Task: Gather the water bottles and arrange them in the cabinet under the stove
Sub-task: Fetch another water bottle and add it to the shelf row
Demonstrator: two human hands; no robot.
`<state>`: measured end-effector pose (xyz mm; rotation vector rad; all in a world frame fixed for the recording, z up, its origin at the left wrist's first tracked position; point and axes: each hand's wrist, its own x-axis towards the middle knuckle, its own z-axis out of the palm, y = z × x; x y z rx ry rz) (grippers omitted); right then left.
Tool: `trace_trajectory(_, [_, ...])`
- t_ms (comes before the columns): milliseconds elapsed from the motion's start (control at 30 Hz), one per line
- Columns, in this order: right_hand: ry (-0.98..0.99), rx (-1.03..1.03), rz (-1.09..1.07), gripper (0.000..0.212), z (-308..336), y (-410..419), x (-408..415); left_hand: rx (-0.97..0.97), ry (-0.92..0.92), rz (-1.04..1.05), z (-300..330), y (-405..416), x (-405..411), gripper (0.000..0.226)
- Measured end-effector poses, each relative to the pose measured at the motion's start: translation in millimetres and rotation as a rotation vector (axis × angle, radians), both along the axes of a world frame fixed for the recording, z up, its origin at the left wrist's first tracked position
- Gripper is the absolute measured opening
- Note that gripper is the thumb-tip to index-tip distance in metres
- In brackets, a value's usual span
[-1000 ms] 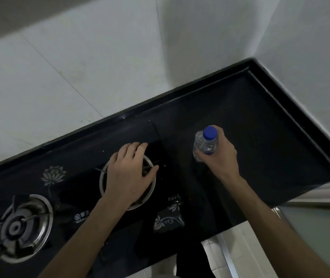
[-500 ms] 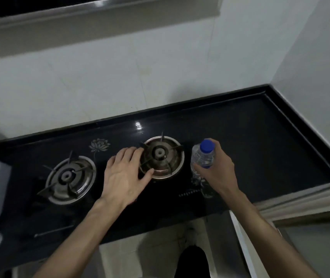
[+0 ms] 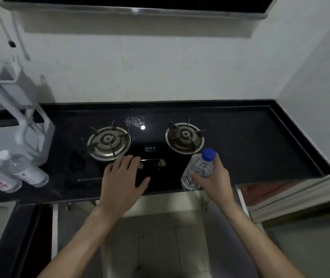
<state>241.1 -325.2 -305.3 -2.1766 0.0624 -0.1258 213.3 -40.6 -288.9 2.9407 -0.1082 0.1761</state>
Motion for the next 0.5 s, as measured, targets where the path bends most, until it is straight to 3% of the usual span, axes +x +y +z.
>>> trace_trajectory(267, [0.049,-0.003,0.029,0.064,-19,-1,-49,-0.058,-0.02,0.083,-17,8,-55,0.066])
trace_trajectory(500, [0.102,0.067,0.037,0.064,-83,-23,-91,-0.043,0.087,0.073,-75,-27,-96,0.07])
